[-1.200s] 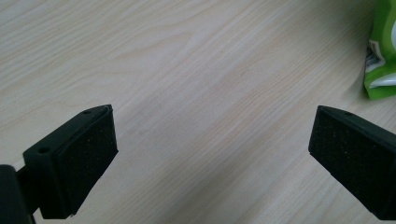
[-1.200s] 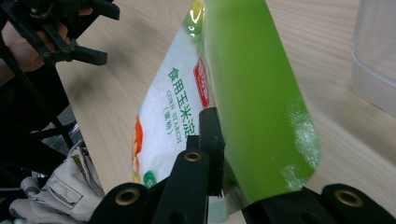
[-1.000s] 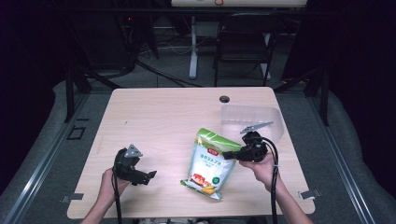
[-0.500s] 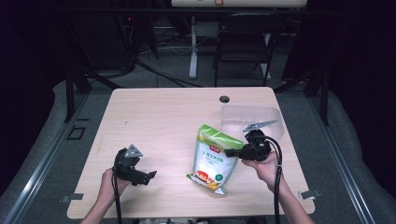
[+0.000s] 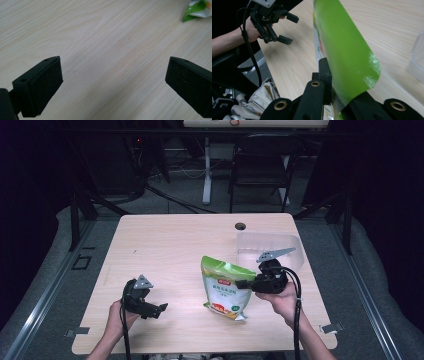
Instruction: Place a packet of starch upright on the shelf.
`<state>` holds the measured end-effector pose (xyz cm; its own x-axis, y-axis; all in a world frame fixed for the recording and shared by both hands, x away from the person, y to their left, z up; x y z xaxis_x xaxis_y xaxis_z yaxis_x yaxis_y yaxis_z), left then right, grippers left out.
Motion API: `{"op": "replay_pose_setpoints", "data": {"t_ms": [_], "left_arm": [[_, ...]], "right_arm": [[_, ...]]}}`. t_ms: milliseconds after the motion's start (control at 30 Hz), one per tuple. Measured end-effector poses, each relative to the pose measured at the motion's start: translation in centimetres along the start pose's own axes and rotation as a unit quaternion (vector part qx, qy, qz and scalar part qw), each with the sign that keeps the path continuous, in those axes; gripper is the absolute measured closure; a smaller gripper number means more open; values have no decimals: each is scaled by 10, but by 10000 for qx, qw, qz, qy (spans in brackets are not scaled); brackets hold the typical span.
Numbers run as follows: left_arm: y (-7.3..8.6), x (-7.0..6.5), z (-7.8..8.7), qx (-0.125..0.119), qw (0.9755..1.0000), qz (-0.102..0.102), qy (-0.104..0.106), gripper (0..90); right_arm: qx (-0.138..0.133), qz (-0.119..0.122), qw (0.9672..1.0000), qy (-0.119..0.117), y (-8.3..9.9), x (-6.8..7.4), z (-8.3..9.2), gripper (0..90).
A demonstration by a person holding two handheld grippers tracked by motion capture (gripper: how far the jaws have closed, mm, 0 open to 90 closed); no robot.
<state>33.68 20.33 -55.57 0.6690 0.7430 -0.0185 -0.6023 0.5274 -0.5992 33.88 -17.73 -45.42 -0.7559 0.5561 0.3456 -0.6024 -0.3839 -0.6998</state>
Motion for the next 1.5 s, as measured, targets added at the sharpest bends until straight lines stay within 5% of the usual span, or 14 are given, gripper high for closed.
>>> {"op": "replay_pose_setpoints", "data": {"t_ms": [433, 867, 1500], "left_arm": [[0, 0, -1, 8, 10000, -27, -1, 10], [-1, -1, -1, 9, 10000, -20, 14, 11], [-3, -1, -3, 29, 10000, -57, 34, 10]], "right_arm": [[-146, 27, 9996, 246, -10, 1, 16, 900], [-566, 32, 9973, 477, -29, -3, 54, 900], [-932, -248, 9902, 1006, -53, -32, 93, 900]]}}
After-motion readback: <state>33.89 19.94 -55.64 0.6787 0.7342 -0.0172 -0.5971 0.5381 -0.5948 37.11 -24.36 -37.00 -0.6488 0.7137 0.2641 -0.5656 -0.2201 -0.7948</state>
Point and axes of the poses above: each handheld gripper's, and its own axes: z roughly backward along the jaws, y roughly out of its underside, x roughly to its left, the point moved 2 cm from there along -z, roughly forward along the jaws, and after that the axes turned 2 degrees about x, right-handed, at the moved point
